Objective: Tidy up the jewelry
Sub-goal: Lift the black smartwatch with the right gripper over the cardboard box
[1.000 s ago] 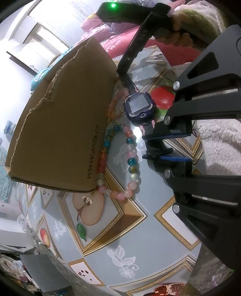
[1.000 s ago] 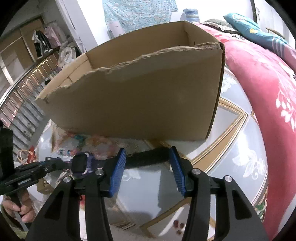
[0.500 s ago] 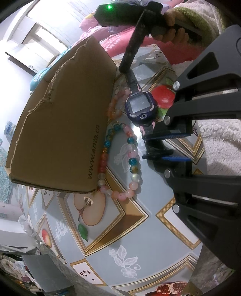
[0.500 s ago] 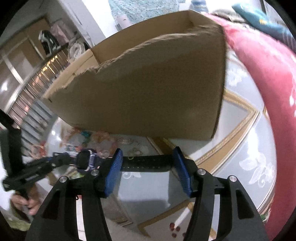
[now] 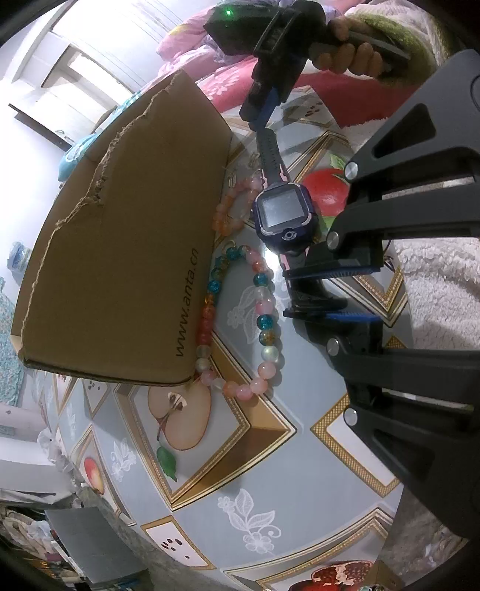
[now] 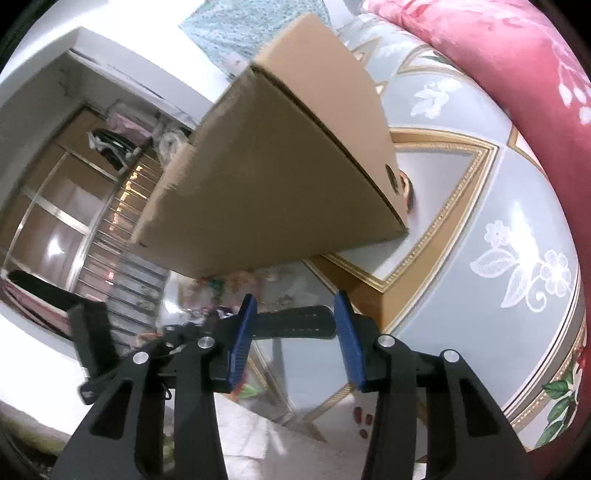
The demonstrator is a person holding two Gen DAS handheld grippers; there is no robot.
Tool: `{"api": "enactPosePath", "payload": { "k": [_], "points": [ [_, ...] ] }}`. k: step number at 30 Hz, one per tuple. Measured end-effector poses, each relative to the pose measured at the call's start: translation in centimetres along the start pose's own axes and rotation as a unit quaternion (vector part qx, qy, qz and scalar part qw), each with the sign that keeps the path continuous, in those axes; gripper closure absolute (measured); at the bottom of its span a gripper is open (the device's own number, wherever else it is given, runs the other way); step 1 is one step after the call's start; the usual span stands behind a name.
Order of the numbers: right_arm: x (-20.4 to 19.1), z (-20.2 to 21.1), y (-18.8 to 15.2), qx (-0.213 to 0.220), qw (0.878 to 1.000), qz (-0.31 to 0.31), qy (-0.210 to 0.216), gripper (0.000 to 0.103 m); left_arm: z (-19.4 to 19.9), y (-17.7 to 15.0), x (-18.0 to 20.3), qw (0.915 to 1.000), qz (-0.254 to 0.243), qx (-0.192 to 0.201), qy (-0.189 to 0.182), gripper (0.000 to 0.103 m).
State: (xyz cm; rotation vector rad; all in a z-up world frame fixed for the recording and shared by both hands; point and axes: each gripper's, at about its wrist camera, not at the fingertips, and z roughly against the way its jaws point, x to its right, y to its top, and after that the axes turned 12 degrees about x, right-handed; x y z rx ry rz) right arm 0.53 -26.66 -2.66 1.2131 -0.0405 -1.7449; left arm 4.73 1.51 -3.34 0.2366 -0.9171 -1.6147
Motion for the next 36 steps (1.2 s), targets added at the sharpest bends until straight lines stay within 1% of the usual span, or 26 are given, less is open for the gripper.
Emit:
{"api": "enactPosePath", "payload": {
  "k": [1, 2, 3, 5, 6, 7, 8, 9, 12, 15, 17, 20, 22, 24, 26, 30, 32, 33, 34, 36],
  "points": [
    [0.0, 0.2, 0.1, 0.005, 1.000, -0.013, 0.021, 0.061, 0.0, 0.0, 0.1, 1.0000, -0.001, 0.000, 0.001, 0.089],
    [0.1, 0.4, 0.2, 0.008, 0.999, -0.018, 0.031, 0.062, 0.0, 0.0, 0.0, 1.0000, 0.000, 0.000, 0.000, 0.089],
    [0.0, 0.4, 0.2, 0.009, 0.999, -0.015, 0.031, 0.064, 0.0, 0.0, 0.0, 1.0000, 0.001, 0.000, 0.001, 0.089],
    [-0.1, -0.1, 0.2, 0.005, 1.000, -0.004, 0.017, 0.064, 0.0, 0.0, 0.0, 1.0000, 0.000, 0.001, 0.001, 0.089],
    [0.1, -0.1, 0.2, 0.006, 0.999, -0.016, 0.029, 0.064, 0.0, 0.0, 0.1, 1.0000, -0.001, 0.001, 0.002, 0.089],
    [0.4, 0.1, 0.2, 0.009, 0.998, -0.036, 0.052, 0.065, 0.0, -0.1, 0.1, 1.0000, -0.001, 0.001, 0.002, 0.089],
    [0.9, 0.3, 0.3, 0.012, 0.994, -0.066, 0.086, 0.066, 0.1, -0.1, 0.1, 1.0000, -0.001, 0.001, 0.003, 0.089],
    [1.2, 0.4, 0.3, 0.014, 0.993, -0.074, 0.093, 0.066, 0.1, -0.1, 0.1, 1.0000, -0.001, 0.001, 0.003, 0.089],
    [0.7, 0.0, -0.1, 0.005, 0.997, -0.043, 0.060, 0.066, 0.1, -0.1, 0.2, 1.0000, 0.000, 0.002, 0.004, 0.089],
    [0.0, -0.3, -0.4, 0.001, 0.996, -0.040, 0.080, 0.067, 0.0, -0.1, 0.1, 1.0000, 0.000, 0.001, 0.003, 0.089],
    [-0.9, -0.9, -0.8, -0.001, 0.998, -0.017, 0.068, 0.067, 0.1, -0.1, 0.1, 1.0000, 0.001, 0.002, 0.004, 0.089],
    [-3.4, -1.5, -1.2, -0.002, 0.998, 0.059, 0.025, 0.067, 0.1, -0.2, 0.2, 1.0000, -0.001, 0.003, 0.005, 0.089],
    [-4.9, -2.2, -1.6, 0.005, 0.993, 0.119, -0.008, 0.067, 0.1, -0.2, 0.2, 1.0000, -0.001, 0.003, 0.005, 0.089],
    [-5.8, -2.5, -1.7, 0.012, 0.988, 0.151, -0.034, 0.067, 0.1, -0.2, 0.2, 1.0000, 0.000, 0.003, 0.005, 0.089],
    [-5.8, -2.8, -1.5, 0.015, 0.987, 0.155, -0.042, 0.067, 0.1, -0.2, 0.3, 1.0000, 0.000, 0.004, 0.006, 0.089],
    [-4.3, -2.6, -1.3, 0.031, 0.990, 0.130, -0.052, 0.067, 0.2, -0.3, 0.2, 1.0000, 0.000, 0.004, 0.005, 0.089],
    [-3.7, -2.4, -1.2, 0.037, 0.990, 0.121, -0.066, 0.066, 0.2, -0.3, 0.3, 1.0000, -0.001, 0.004, 0.005, 0.089],
    [-2.9, -2.6, -1.1, 0.031, 0.990, 0.111, -0.076, 0.065, 0.2, -0.3, 0.3, 1.0000, -0.001, 0.004, 0.006, 0.089],
    [-2.5, -2.7, -1.3, 0.024, 0.992, 0.097, -0.072, 0.066, 0.2, -0.3, 0.3, 1.0000, -0.001, 0.004, 0.005, 0.089],
    [-2.1, -2.8, -1.5, 0.029, 0.994, 0.080, -0.064, 0.066, 0.2, -0.2, 0.2, 1.0000, -0.001, 0.004, 0.005, 0.089]
  ]
}}
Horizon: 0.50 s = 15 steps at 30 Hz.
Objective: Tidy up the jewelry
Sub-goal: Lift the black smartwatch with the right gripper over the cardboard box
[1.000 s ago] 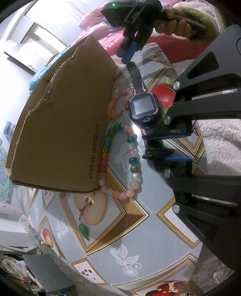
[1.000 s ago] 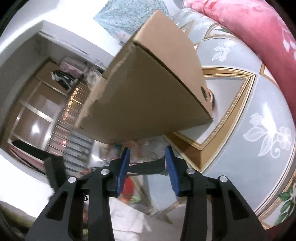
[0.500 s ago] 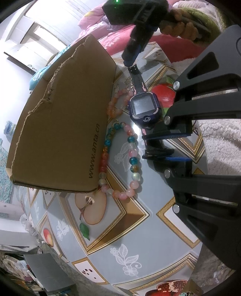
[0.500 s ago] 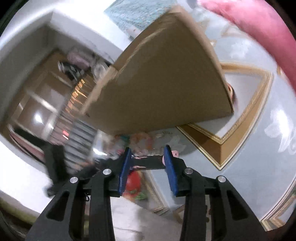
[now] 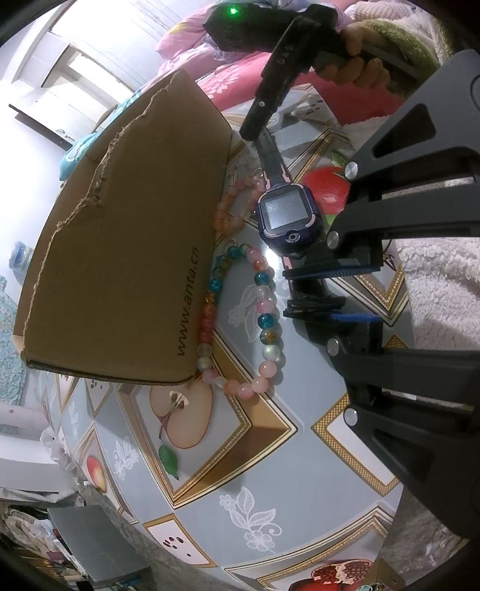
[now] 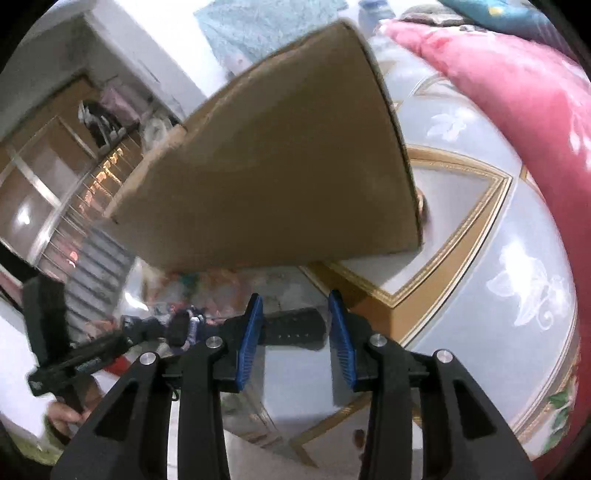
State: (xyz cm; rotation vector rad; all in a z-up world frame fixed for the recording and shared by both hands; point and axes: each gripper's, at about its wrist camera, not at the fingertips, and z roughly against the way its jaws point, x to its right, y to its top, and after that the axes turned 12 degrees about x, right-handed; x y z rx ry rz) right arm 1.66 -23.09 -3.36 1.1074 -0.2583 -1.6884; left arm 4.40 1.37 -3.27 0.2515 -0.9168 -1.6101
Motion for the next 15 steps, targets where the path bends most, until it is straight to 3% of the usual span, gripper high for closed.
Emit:
{"api": "enactPosePath", "payload": {
  "k": [5, 9, 15],
  "points": [
    [-0.1, 0.0, -0.3, 0.001, 1.000, -0.005, -0.004, 0.069, 0.0, 0.1, 0.0, 1.0000, -0.001, 0.000, 0.000, 0.089],
    [1.3, 1.4, 0.3, -0.002, 1.000, -0.019, -0.012, 0.095, 0.1, 0.1, 0.0, 1.0000, 0.000, 0.001, 0.001, 0.089],
    [-0.1, 2.6, 0.5, 0.013, 1.000, 0.005, -0.004, 0.099, 0.5, 0.2, 0.2, 0.9999, 0.001, 0.009, 0.004, 0.090]
  ]
}}
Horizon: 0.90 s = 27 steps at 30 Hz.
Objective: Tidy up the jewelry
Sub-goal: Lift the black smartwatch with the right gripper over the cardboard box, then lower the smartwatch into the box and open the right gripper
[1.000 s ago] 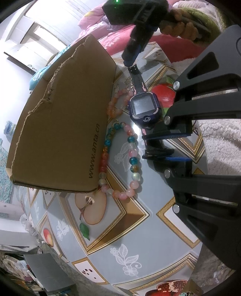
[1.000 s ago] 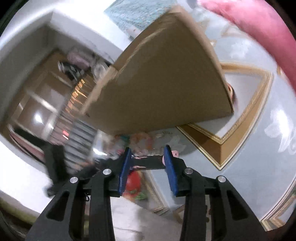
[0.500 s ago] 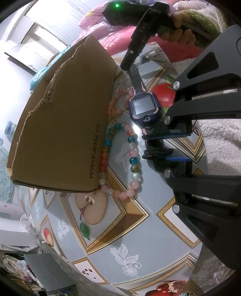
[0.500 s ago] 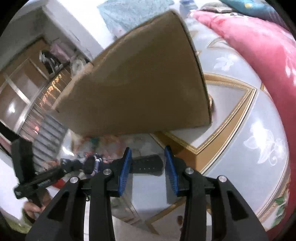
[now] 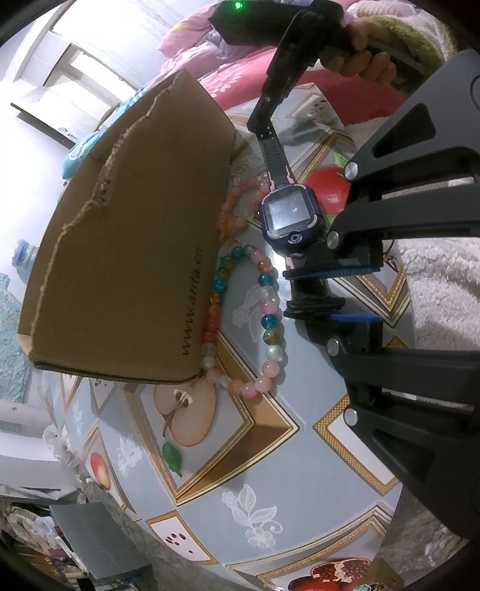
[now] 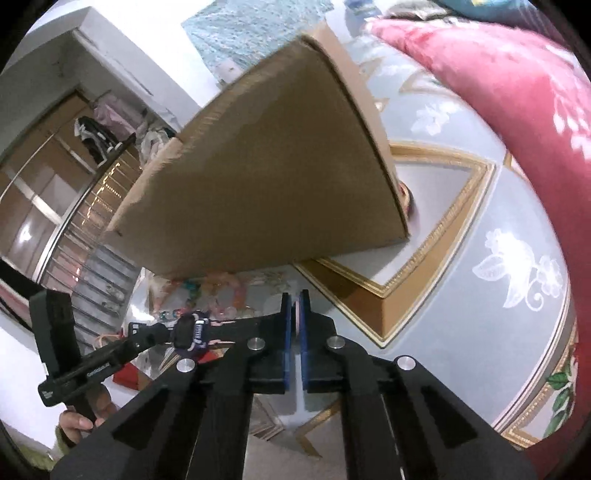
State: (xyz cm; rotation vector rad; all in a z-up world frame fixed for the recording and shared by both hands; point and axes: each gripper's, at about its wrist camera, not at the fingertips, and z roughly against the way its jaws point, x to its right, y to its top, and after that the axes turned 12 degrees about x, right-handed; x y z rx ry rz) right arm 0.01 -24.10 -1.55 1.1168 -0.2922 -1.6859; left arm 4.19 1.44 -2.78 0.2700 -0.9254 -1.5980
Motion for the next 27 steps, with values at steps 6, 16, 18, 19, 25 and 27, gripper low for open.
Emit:
{"api": "enactPosePath", "payload": {
  "k": [6, 16, 18, 19, 25, 27],
  "points": [
    [-2.2, 2.4, 1.0, 0.020, 0.999, 0.036, 0.024, 0.100, 1.8, 0.6, 0.8, 0.9997, -0.012, 0.019, -0.011, 0.096],
    [-5.3, 6.4, 3.4, 0.059, 0.994, 0.069, 0.061, 0.100, 5.7, 2.5, 3.2, 0.9966, -0.028, 0.056, -0.053, 0.098],
    [-6.2, 7.3, 4.7, 0.072, 0.992, 0.076, 0.074, 0.100, 6.5, 3.8, 3.6, 0.9952, -0.032, 0.068, -0.063, 0.098],
    [-6.6, 7.5, 5.6, 0.077, 0.990, 0.077, 0.084, 0.100, 7.1, 4.7, 3.9, 0.9938, -0.035, 0.077, -0.072, 0.098],
    [-8.5, 7.0, 11.7, 0.091, 0.984, 0.084, 0.129, 0.100, 8.5, 10.7, 6.0, 0.9847, -0.072, 0.125, -0.099, 0.098],
    [-8.6, 5.8, 13.9, 0.084, 0.985, 0.083, 0.128, 0.100, 7.9, 12.7, 6.3, 0.9830, -0.079, 0.133, -0.100, 0.098]
  ]
}}
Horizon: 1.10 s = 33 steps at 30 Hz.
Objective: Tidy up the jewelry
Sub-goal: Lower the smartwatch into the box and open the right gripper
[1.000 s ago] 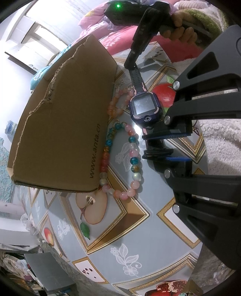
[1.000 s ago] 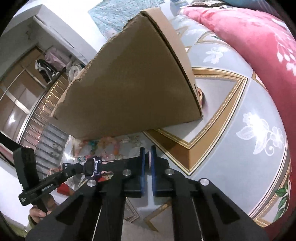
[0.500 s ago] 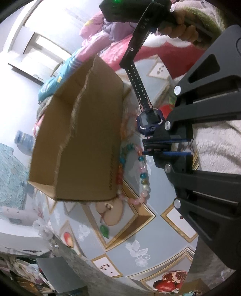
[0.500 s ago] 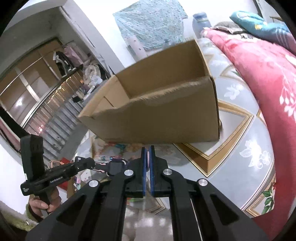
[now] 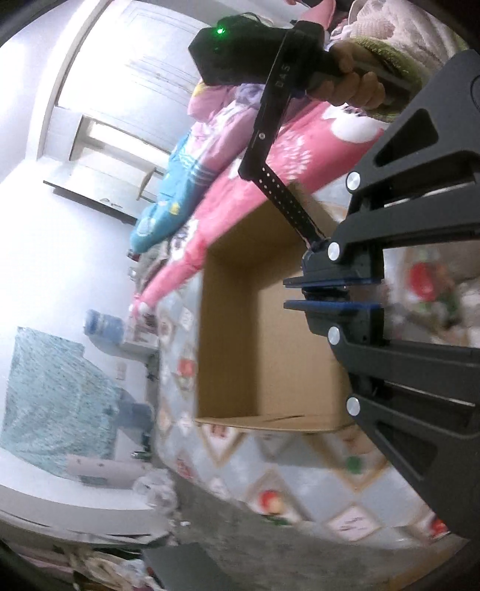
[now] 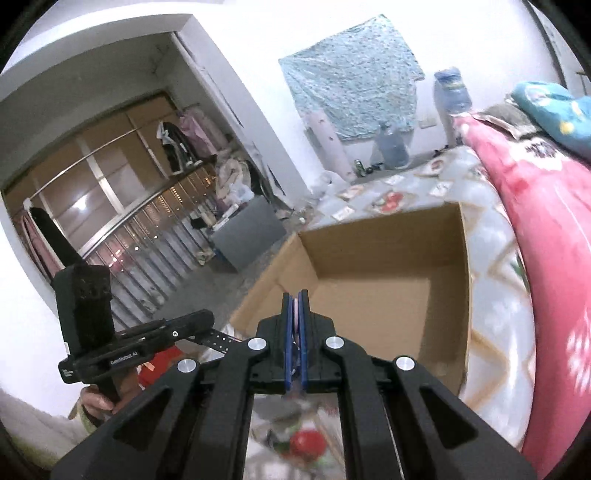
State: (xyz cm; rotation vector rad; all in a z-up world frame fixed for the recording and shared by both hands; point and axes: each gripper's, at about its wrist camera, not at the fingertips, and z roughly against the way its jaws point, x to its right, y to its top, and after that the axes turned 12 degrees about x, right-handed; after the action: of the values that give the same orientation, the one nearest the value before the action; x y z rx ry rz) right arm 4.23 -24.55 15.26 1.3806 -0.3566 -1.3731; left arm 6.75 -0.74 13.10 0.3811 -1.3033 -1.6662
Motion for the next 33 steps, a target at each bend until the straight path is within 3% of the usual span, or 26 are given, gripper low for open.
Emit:
{"api": "enactPosePath", "payload": {
  "k": [2, 6, 10, 14, 16, 17, 18, 23, 30, 32, 33],
  "points": [
    [0.8, -1.6, 1.5, -0.008, 1.000, -0.003, -0.005, 0.100, -2.2, 1.7, -0.5, 1.0000, 0.001, -0.005, 0.001, 0.098],
    [4.1, -6.7, 3.9, -0.051, 0.998, -0.029, -0.031, 0.100, -8.0, 3.8, -2.4, 0.9986, 0.016, -0.049, 0.007, 0.098],
    [7.2, -11.5, 4.4, -0.098, 0.992, -0.043, -0.072, 0.100, -14.5, 4.4, -4.8, 0.9914, 0.037, -0.124, 0.020, 0.098],
    [9.2, -14.8, 4.2, -0.128, 0.984, -0.036, -0.119, 0.099, -18.8, 4.4, -6.2, 0.9848, 0.022, -0.164, 0.052, 0.097],
    [9.7, -15.9, 4.0, -0.137, 0.980, -0.014, -0.141, 0.099, -19.8, 4.6, -6.5, 0.9825, 0.012, -0.171, 0.072, 0.094],
    [9.9, -16.1, 4.0, -0.139, 0.980, -0.013, -0.143, 0.099, -20.1, 4.8, -6.6, 0.9820, 0.007, -0.172, 0.078, 0.083],
    [10.0, -16.0, 4.0, -0.136, 0.979, -0.009, -0.151, 0.098, -20.1, 5.0, -6.7, 0.9824, 0.003, -0.168, 0.082, 0.069],
    [9.9, -14.3, 4.0, -0.116, 0.980, 0.010, -0.160, 0.098, -17.5, 6.0, -6.3, 0.9883, 0.006, -0.119, 0.096, 0.044],
    [7.0, -7.8, 3.8, -0.072, 0.987, 0.031, -0.143, 0.098, -10.3, 6.5, -4.6, 0.9933, -0.013, -0.058, 0.099, 0.025],
    [5.7, -5.2, 3.3, -0.053, 0.989, 0.037, -0.132, 0.090, -6.7, 5.9, -3.9, 0.9949, -0.027, -0.035, 0.091, 0.021],
    [5.3, -4.2, 3.1, -0.046, 0.990, 0.037, -0.130, 0.082, -5.7, 5.6, -3.6, 0.9952, -0.030, -0.029, 0.088, 0.018]
  ]
}}
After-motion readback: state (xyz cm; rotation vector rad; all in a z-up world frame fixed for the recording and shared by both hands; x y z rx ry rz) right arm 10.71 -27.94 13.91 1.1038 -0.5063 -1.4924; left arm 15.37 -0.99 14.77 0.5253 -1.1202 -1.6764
